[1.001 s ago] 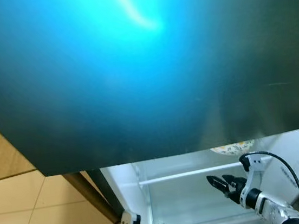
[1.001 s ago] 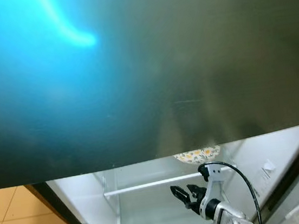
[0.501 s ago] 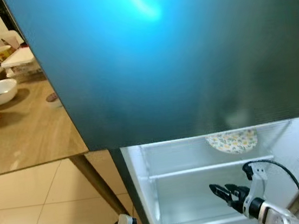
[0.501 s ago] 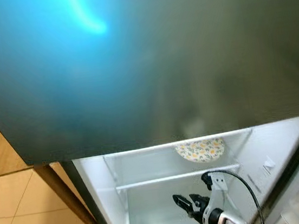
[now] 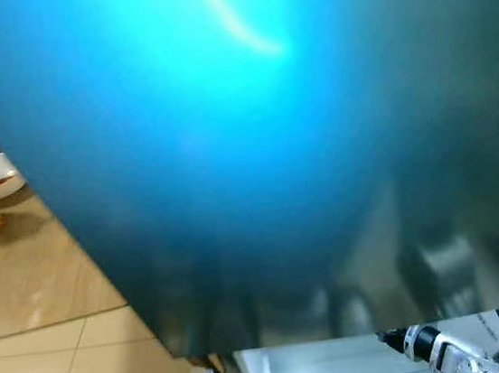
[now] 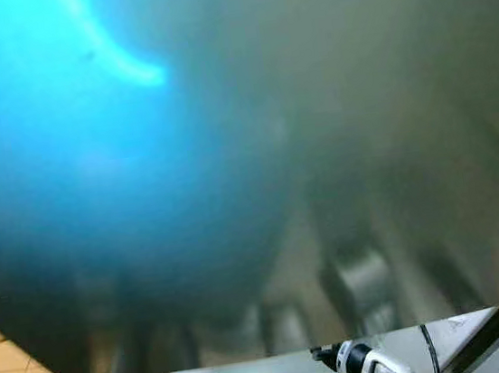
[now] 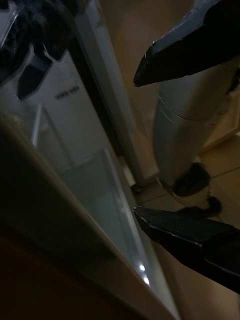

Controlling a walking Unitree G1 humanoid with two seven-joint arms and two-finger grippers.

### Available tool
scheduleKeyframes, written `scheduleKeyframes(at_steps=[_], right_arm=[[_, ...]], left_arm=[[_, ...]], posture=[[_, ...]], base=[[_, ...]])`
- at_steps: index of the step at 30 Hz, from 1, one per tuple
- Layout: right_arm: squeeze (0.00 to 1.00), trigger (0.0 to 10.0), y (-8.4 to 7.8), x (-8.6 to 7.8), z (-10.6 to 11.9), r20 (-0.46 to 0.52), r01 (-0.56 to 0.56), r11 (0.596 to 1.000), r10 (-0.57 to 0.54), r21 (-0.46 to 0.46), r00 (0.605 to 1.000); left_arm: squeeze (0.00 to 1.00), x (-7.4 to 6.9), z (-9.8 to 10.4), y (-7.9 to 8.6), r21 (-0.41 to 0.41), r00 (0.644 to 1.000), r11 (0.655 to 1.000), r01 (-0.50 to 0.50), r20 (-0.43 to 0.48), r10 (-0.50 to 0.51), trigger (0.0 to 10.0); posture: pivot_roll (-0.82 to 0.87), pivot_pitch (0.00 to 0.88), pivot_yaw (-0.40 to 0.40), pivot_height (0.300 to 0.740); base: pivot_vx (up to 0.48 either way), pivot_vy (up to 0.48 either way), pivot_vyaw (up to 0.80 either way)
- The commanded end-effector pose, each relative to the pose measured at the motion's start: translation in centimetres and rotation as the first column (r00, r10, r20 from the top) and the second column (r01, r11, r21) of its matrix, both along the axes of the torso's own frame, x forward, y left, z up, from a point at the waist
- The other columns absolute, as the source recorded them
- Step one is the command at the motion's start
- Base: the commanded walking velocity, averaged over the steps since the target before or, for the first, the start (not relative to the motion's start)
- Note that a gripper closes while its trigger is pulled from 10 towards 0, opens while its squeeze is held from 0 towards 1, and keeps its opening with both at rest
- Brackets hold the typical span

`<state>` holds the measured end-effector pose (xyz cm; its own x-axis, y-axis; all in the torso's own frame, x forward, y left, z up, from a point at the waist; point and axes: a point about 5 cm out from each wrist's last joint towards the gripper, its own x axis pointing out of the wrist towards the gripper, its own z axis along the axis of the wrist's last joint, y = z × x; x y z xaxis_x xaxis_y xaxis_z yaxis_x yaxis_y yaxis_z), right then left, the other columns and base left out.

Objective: Restocking fridge

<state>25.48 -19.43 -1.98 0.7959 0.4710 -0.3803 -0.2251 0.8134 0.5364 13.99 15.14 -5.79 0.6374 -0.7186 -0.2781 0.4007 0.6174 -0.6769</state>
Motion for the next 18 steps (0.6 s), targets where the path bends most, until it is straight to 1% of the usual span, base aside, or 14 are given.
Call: scheduleKeyframes(at_steps=[1, 4, 7, 8, 9, 10, 11, 12, 13, 14, 15, 16, 18], right_arm=[[0.00, 10.0, 0.0, -0.5, -0.5, -0.024, -0.010, 1.000, 0.010, -0.004, 1.000], [0.00, 10.0, -0.3, -1.1, -1.0, -0.060, 0.008, 1.000, -0.009, -0.028, 0.998], [0.00, 10.0, -0.4, -1.3, -1.2, -0.071, 0.015, 0.999, -0.017, -0.035, 0.997], [0.00, 10.0, -0.8, -1.9, -1.8, -0.114, 0.035, 0.997, -0.043, -0.071, 0.993], [0.00, 10.0, -0.9, -2.2, -2.0, -0.131, 0.040, 0.995, -0.052, -0.087, 0.990], [0.00, 10.0, -0.9, -2.2, -2.0, -0.131, 0.040, 0.995, -0.052, -0.087, 0.990], [0.00, 10.0, -1.1, -2.8, -2.4, -0.160, 0.044, 0.992, -0.062, -0.115, 0.985], [0.00, 10.0, -1.1, -2.8, -2.4, -0.160, 0.044, 0.992, -0.062, -0.115, 0.985], [0.00, 10.0, -1.3, -3.3, -2.9, -0.184, 0.042, 0.990, -0.067, -0.137, 0.981], [0.00, 10.0, -1.3, -3.3, -2.9, -0.184, 0.042, 0.990, -0.067, -0.137, 0.981], [0.00, 10.0, -1.7, -5.1, -4.1, -0.258, 0.007, 0.972, -0.069, -0.235, 0.964], [0.00, 10.0, -1.7, -5.1, -4.1, -0.258, 0.007, 0.972, -0.069, -0.235, 0.964], [0.00, 10.0, -1.9, -6.1, -4.7, -0.296, -0.021, 0.956, -0.069, -0.292, 0.953]], left_arm=[[0.00, -0.6, -0.4, 0.9, 0.030, 1.000, 0.999, -0.012, -0.025, 0.013, 10.0], [0.00, -1.1, -1.0, 1.4, 0.049, 0.997, 0.998, -0.036, -0.066, 0.039, 10.0], [0.00, -1.2, -1.1, 1.5, 0.056, 0.996, 0.997, -0.047, -0.076, 0.051, 10.0], [0.00, -1.4, -1.6, 1.8, 0.082, 0.988, 0.993, -0.090, -0.116, 0.100, 10.0], [0.00, -1.6, -1.8, 1.9, 0.095, 0.984, 0.990, -0.107, -0.132, 0.120, 10.0], [0.00, -1.6, -1.8, 1.9, 0.095, 0.984, 0.990, -0.107, -0.132, 0.120, 10.0], [0.00, -1.7, -2.1, 2.1, 0.121, 0.976, 0.983, -0.137, -0.153, 0.155, 10.0], [0.00, -1.7, -2.1, 2.1, 0.121, 0.976, 0.983, -0.137, -0.153, 0.155, 10.0], [0.00, -1.9, -2.4, 2.3, 0.143, 0.965, 0.975, -0.171, -0.175, 0.195, 10.0], [0.00, -1.9, -2.4, 2.3, 0.143, 0.965, 0.975, -0.171, -0.175, 0.195, 10.0], [0.00, -2.5, -3.1, 2.9, 0.216, 0.930, 0.946, -0.242, -0.226, 0.289, 10.0], [0.00, -2.5, -3.1, 2.9, 0.216, 0.930, 0.946, -0.242, -0.226, 0.289, 10.0], [0.00, -3.0, -3.5, 3.2, 0.272, 0.910, 0.926, -0.263, -0.248, 0.331, 10.0]], posture=[[-0.06, 0.000, 0.026, 0.740], [-0.06, 0.000, 0.025, 0.740], [-0.06, 0.000, 0.025, 0.740], [-0.06, 0.000, 0.025, 0.740], [-0.06, 0.000, 0.025, 0.740], [-0.06, 0.000, 0.025, 0.740], [-0.06, 0.000, 0.025, 0.740], [-0.06, 0.000, 0.025, 0.740], [-0.06, 0.000, 0.025, 0.740], [-0.06, 0.000, 0.025, 0.740], [-0.06, 0.000, 0.025, 0.740], [-0.06, 0.000, 0.025, 0.740], [-0.07, 0.000, 0.019, 0.740]], base=[[0.000, 0.000, 0.00], [0.000, 0.000, 0.00], [0.000, 0.000, 0.00], [0.000, 0.000, 0.00], [0.000, 0.000, 0.00], [0.000, 0.000, 0.00], [0.000, 0.000, 0.00], [0.000, 0.000, 0.00], [0.000, 0.000, 0.00], [0.000, 0.000, 0.00], [0.000, 0.000, 0.00], [0.000, 0.000, 0.00], [0.000, 0.000, 0.00]])
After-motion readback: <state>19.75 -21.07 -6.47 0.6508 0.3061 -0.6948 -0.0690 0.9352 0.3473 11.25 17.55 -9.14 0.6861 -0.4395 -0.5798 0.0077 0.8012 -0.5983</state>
